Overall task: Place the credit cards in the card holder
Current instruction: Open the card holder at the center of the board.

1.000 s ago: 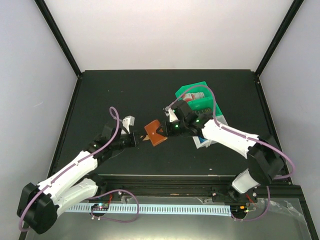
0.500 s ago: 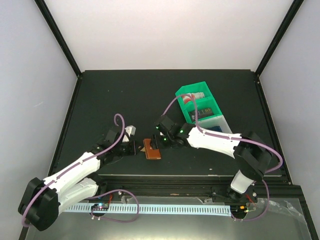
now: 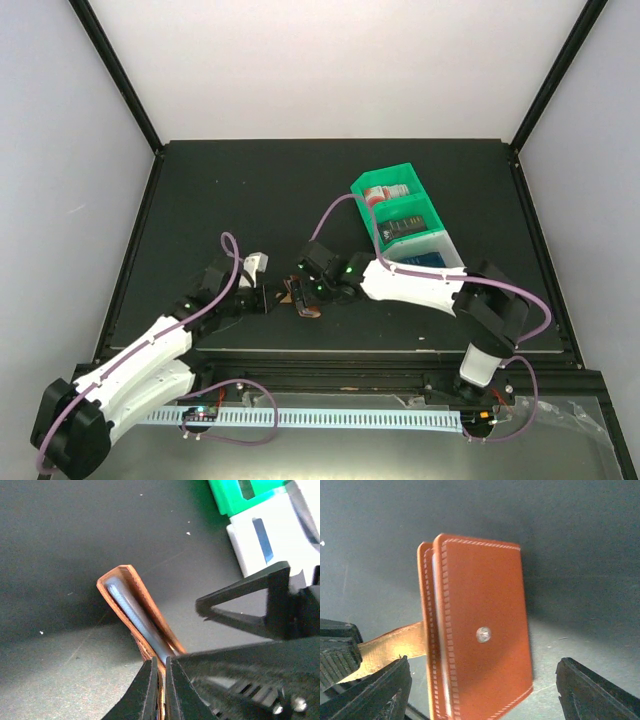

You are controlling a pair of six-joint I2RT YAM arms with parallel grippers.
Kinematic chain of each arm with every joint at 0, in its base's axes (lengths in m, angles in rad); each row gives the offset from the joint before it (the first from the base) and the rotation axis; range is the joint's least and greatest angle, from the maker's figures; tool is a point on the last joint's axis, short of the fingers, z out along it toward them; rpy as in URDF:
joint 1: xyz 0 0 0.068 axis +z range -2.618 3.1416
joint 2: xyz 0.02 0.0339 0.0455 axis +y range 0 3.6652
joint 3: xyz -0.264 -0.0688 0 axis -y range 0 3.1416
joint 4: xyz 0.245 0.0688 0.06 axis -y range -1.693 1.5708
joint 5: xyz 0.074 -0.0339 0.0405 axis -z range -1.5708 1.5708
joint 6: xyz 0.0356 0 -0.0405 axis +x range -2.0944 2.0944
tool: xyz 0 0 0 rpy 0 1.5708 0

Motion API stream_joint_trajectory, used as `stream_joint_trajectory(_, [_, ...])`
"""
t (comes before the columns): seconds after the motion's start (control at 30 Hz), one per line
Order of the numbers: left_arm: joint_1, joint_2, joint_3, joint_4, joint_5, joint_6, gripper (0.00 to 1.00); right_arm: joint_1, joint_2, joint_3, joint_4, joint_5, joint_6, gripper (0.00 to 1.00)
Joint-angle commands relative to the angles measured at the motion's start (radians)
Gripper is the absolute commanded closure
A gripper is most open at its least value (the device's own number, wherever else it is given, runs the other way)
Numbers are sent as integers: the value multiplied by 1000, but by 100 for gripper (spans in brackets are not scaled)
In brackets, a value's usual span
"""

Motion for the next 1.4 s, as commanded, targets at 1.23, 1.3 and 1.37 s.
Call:
stream_joint_trajectory(1.23, [8, 15, 133, -139, 29, 147, 98, 11, 57, 101, -114, 75, -43, 27])
stream_joint_trajectory(1.3, [8, 19, 138, -143, 39, 158, 98, 11, 64, 106, -115, 71, -43, 27])
stream_joint_trajectory(1.37, [9, 22, 139, -141, 46, 167, 98, 10, 73, 113, -116, 60, -45, 27])
